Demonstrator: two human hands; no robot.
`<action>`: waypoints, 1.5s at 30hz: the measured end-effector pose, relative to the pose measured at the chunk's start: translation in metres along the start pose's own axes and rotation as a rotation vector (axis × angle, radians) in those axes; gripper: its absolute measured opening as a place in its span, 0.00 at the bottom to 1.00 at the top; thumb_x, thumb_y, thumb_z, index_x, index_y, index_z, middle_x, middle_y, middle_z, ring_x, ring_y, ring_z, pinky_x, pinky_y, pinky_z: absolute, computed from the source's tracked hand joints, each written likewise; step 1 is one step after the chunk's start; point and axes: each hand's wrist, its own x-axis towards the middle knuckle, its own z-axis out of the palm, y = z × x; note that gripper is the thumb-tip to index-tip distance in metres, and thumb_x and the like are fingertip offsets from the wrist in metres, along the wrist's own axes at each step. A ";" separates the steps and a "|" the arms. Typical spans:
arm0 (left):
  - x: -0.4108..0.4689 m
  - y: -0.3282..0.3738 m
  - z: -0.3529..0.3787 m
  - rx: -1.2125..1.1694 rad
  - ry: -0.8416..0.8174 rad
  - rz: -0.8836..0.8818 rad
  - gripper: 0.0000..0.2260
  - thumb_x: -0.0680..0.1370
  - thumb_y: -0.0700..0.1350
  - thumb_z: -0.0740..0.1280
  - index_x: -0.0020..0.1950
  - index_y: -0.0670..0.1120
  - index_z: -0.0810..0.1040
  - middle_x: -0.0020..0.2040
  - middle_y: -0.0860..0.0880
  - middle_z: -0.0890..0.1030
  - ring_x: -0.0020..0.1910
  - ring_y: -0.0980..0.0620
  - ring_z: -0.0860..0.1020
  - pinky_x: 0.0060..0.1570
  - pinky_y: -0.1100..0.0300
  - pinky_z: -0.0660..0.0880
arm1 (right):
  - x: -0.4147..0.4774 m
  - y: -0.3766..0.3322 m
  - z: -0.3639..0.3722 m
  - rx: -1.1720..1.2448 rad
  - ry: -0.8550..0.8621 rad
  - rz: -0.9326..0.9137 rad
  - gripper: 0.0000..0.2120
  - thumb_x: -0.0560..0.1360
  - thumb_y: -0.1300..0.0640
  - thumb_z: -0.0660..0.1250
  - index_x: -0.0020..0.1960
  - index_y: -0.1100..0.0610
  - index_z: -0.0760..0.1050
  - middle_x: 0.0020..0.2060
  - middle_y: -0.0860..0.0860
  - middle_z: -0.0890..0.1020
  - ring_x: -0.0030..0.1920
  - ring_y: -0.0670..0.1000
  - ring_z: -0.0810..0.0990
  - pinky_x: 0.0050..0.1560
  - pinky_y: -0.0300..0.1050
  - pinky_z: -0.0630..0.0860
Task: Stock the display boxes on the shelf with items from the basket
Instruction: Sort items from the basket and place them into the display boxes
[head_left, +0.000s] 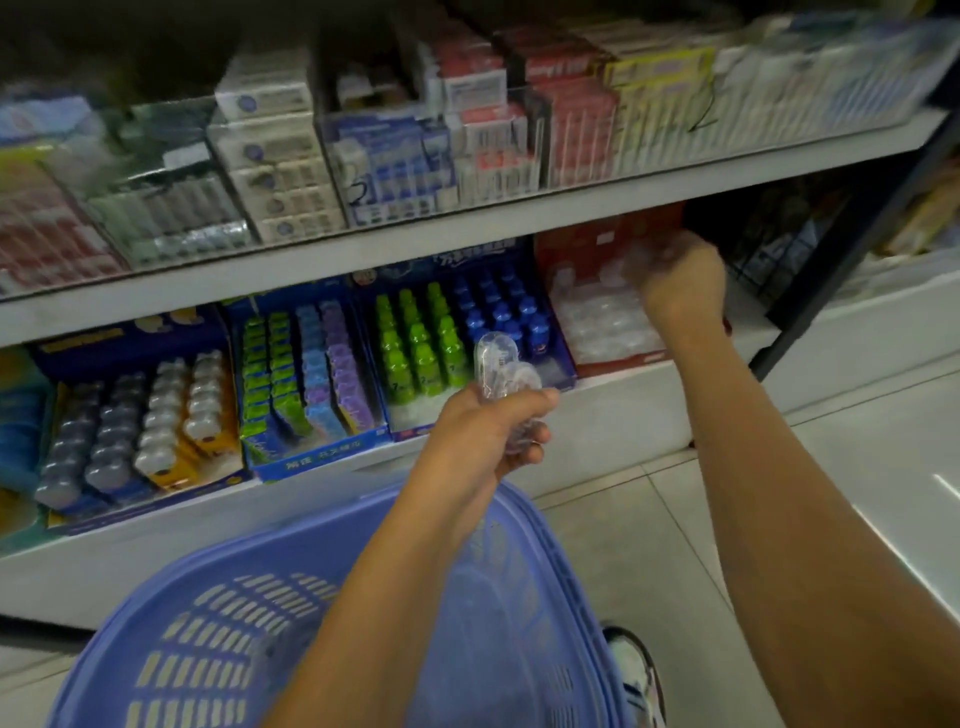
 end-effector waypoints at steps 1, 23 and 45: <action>0.004 0.000 0.002 -0.005 0.001 0.001 0.06 0.73 0.36 0.70 0.43 0.43 0.73 0.28 0.51 0.75 0.25 0.56 0.73 0.23 0.66 0.69 | 0.010 0.001 0.007 -0.034 0.005 -0.012 0.11 0.67 0.60 0.75 0.47 0.63 0.78 0.42 0.53 0.80 0.44 0.51 0.79 0.40 0.36 0.71; 0.033 -0.014 -0.005 0.119 -0.066 -0.041 0.13 0.72 0.40 0.73 0.52 0.42 0.73 0.31 0.53 0.77 0.30 0.56 0.76 0.29 0.65 0.72 | 0.033 0.022 0.043 -0.425 -0.210 -0.159 0.12 0.73 0.60 0.67 0.56 0.60 0.79 0.54 0.56 0.82 0.55 0.56 0.79 0.51 0.40 0.71; 0.025 -0.009 -0.004 0.744 0.245 0.407 0.13 0.75 0.45 0.71 0.55 0.51 0.69 0.40 0.59 0.75 0.34 0.68 0.75 0.31 0.75 0.69 | -0.054 -0.062 -0.020 0.321 -0.812 0.149 0.16 0.65 0.61 0.76 0.52 0.57 0.79 0.44 0.52 0.84 0.44 0.45 0.84 0.39 0.30 0.77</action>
